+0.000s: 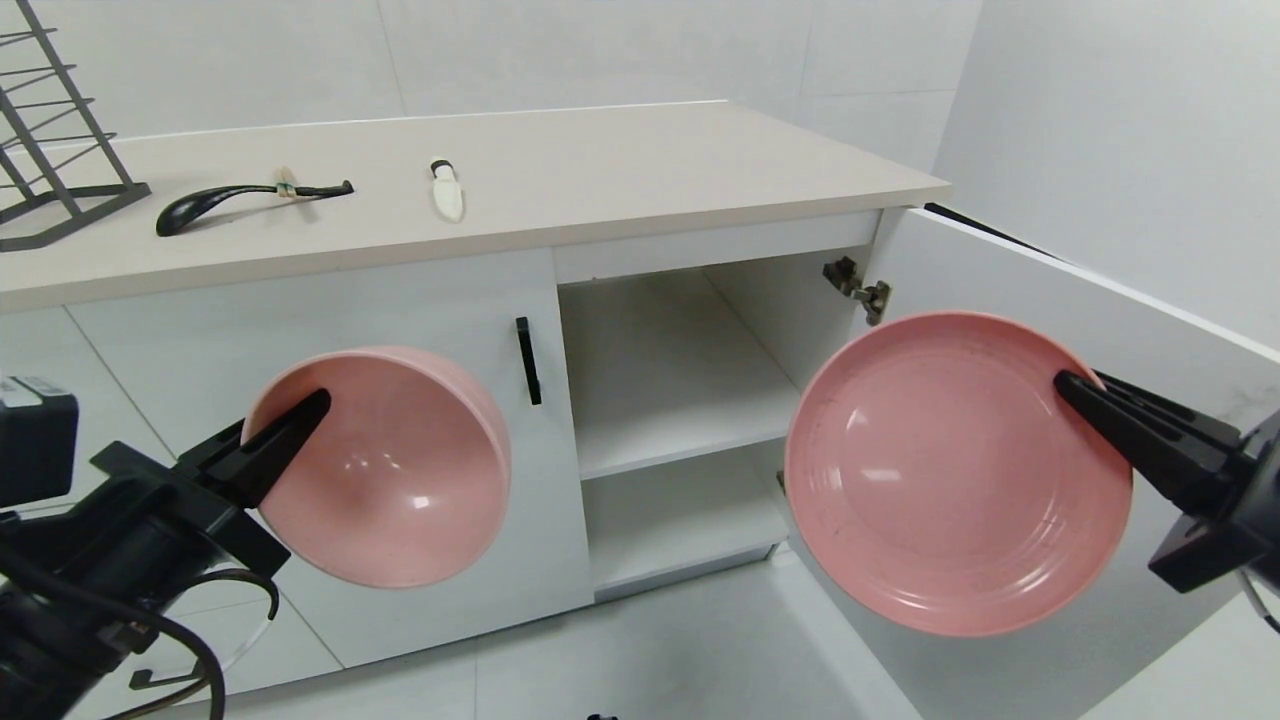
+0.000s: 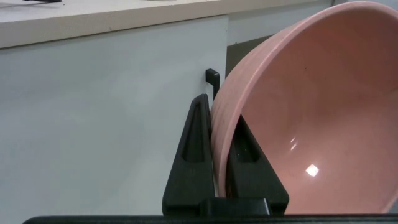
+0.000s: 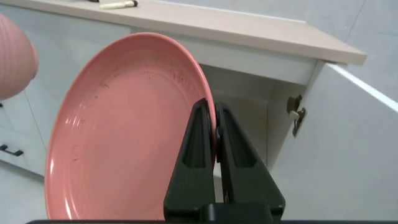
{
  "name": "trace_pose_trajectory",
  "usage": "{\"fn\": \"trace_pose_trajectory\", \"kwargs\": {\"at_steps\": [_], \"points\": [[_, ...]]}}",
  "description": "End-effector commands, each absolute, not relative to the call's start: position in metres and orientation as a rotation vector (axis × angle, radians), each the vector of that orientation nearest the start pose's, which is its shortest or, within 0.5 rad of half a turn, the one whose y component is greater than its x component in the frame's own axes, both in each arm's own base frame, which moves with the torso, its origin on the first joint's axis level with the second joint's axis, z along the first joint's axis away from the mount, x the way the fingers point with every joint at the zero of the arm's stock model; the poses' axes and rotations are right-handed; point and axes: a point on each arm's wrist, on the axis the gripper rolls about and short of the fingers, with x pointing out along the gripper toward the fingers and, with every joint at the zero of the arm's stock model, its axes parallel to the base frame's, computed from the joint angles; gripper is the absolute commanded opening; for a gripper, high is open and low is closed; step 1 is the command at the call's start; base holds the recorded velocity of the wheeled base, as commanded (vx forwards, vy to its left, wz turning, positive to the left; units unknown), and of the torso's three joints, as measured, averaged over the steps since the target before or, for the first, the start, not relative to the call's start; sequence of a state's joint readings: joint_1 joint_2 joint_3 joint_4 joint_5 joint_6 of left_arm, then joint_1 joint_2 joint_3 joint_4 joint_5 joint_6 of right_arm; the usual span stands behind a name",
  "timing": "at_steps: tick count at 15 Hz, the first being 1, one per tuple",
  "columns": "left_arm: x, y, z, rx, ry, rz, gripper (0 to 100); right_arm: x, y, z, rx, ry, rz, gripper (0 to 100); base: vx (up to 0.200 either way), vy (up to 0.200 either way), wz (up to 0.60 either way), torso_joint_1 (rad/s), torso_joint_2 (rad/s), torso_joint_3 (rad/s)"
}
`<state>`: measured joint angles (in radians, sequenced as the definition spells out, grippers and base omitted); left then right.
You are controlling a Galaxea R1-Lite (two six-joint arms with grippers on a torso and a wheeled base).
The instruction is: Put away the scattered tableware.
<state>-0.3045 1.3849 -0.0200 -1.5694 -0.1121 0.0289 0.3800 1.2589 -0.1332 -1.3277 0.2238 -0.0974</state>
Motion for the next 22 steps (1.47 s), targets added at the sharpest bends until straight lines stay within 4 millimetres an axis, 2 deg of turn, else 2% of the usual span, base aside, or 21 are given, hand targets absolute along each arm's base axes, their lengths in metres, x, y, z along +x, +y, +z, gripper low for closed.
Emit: {"fn": "trace_pose_trajectory", "kwargs": {"at_steps": [1,5,10,22], "points": [[0.147,-0.049,0.159,0.01,-0.204,-0.411,0,0.142,0.063,0.177,-0.08,-0.219,0.594,0,0.0,0.0,0.0,0.0,0.0,0.0],[0.148,-0.049,0.158,0.01,-0.198,-0.41,0,0.15,0.066,0.172,-0.078,-0.255,0.59,0,0.0,0.0,0.0,0.0,0.0,0.0],[0.147,-0.049,0.159,0.009,-0.203,-0.411,0,0.149,0.066,0.172,-0.069,-0.286,0.59,0,0.0,0.0,0.12,0.064,-0.09,-0.019],[0.148,-0.05,0.159,0.01,-0.203,-0.419,0,0.155,0.067,0.158,-0.079,-0.212,0.587,0,0.0,0.0,0.0,-0.021,0.04,0.01]]}}
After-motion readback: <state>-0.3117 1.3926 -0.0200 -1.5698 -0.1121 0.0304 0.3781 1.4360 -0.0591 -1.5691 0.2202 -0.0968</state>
